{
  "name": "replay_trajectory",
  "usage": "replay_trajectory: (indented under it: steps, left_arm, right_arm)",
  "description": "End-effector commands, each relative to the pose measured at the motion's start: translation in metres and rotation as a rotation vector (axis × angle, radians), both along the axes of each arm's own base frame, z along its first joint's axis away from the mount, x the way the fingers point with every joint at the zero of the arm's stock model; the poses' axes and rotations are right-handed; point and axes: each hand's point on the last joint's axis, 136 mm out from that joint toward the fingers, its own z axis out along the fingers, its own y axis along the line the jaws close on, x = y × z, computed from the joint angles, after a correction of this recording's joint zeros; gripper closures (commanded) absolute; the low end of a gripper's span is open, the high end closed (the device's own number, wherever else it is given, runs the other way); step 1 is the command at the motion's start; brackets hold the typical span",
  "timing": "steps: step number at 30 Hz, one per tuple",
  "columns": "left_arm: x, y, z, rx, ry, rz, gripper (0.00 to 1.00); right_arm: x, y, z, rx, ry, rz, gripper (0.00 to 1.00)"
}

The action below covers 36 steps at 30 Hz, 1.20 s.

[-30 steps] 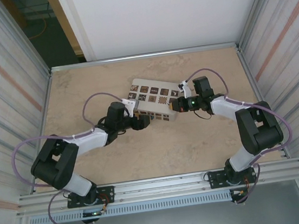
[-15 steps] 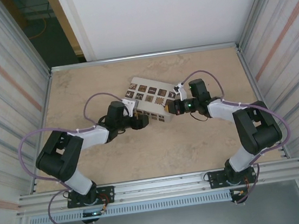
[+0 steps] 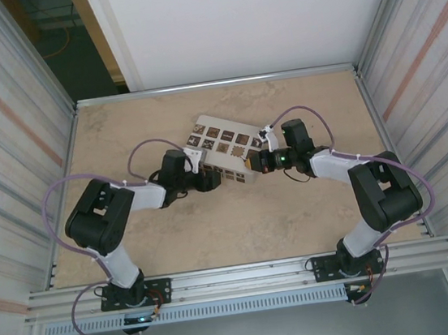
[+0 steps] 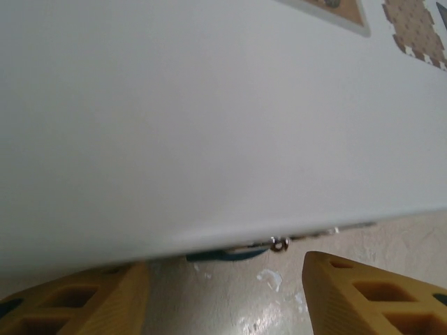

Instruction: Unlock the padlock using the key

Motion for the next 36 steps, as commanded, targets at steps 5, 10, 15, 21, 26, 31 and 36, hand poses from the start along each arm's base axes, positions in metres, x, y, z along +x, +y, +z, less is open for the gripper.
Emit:
replay_trajectory:
  steps: [5,10,15,21,26,31,36]
  left_arm:
    - [0.015,-0.015,0.013,-0.036,-0.043,-0.053,0.42]
    - [0.017,-0.023,0.014,-0.054,-0.031,-0.076,0.50]
    - [0.018,-0.028,0.013,-0.037,-0.019,-0.087,0.54]
    - [0.021,-0.030,0.008,-0.013,-0.003,-0.082,0.59]
    - [0.023,-0.031,0.005,0.007,0.008,-0.072,0.61]
    - [0.025,-0.032,0.002,0.022,0.016,-0.064,0.61]
    - [0.027,-0.033,0.001,0.022,0.021,-0.063,0.64]
  right_arm:
    - [-0.019,-0.004,-0.028,-0.056,0.112,-0.009,1.00]
    - [-0.018,-0.004,-0.027,-0.054,0.109,-0.011,1.00]
    - [-0.018,-0.004,-0.027,-0.055,0.109,-0.011,1.00]
    - [-0.018,-0.005,-0.026,-0.056,0.104,-0.015,1.00]
    - [-0.017,-0.005,-0.023,-0.055,0.097,-0.018,1.00]
    - [-0.017,-0.005,-0.022,-0.052,0.094,-0.018,1.00]
    - [-0.017,-0.004,-0.021,-0.051,0.094,-0.018,1.00]
